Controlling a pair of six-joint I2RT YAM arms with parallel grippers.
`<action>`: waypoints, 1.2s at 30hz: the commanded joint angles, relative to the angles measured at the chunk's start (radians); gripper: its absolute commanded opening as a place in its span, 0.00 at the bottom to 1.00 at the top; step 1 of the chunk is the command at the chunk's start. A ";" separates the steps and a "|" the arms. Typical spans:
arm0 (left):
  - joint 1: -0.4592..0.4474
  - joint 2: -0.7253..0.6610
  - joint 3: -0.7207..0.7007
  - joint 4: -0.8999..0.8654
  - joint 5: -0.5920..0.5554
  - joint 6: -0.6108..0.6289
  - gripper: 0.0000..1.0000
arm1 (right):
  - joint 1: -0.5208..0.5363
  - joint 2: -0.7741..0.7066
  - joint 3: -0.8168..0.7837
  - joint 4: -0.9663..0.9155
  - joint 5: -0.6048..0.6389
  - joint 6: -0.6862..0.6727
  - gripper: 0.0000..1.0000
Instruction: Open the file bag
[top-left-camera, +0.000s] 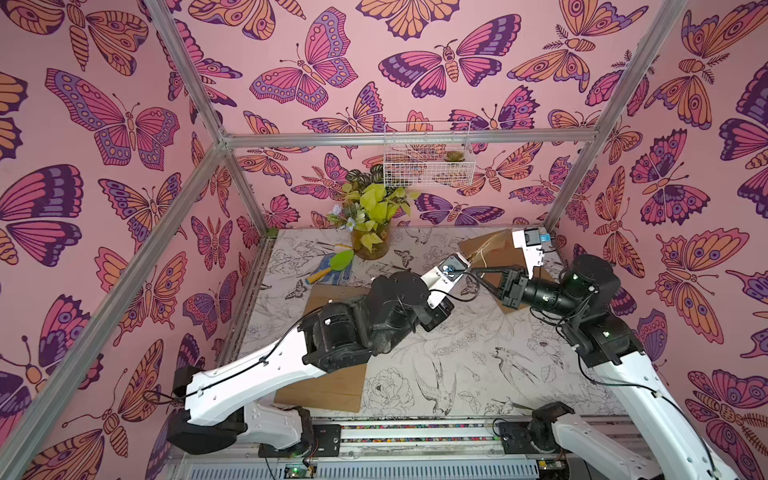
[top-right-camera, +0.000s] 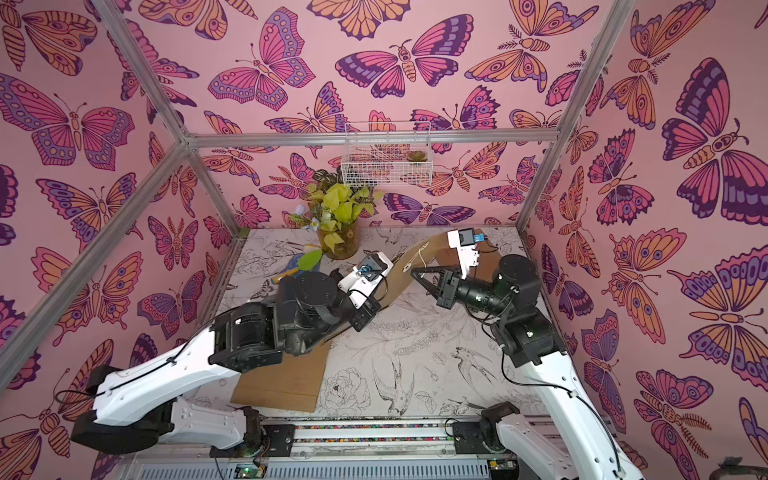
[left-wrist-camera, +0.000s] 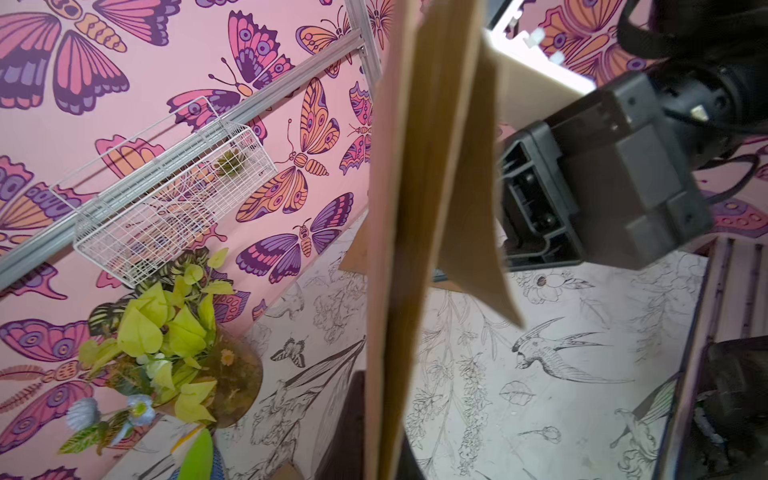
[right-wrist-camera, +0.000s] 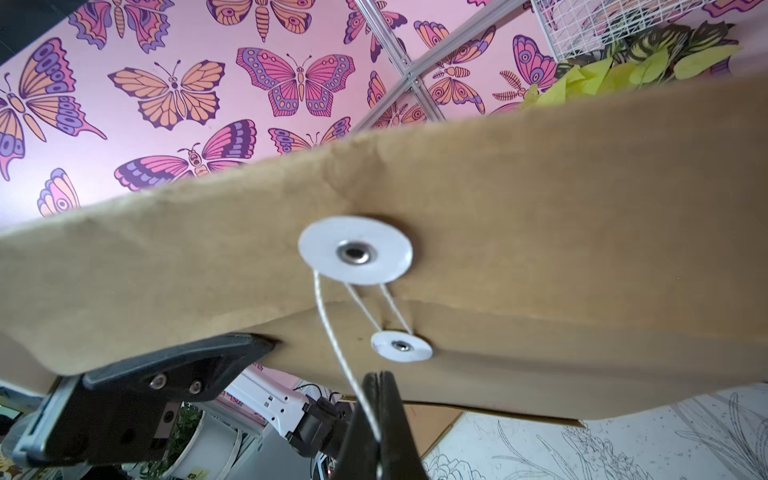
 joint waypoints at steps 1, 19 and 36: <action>0.021 -0.064 -0.049 0.058 0.063 -0.097 0.00 | 0.006 0.003 0.038 -0.084 -0.035 -0.057 0.00; 0.098 -0.127 -0.128 0.101 0.204 -0.183 0.00 | 0.003 0.047 0.067 -0.252 0.018 -0.134 0.00; 0.235 -0.219 -0.372 0.257 0.469 -0.400 0.00 | 0.000 0.030 0.201 -0.584 0.236 -0.352 0.00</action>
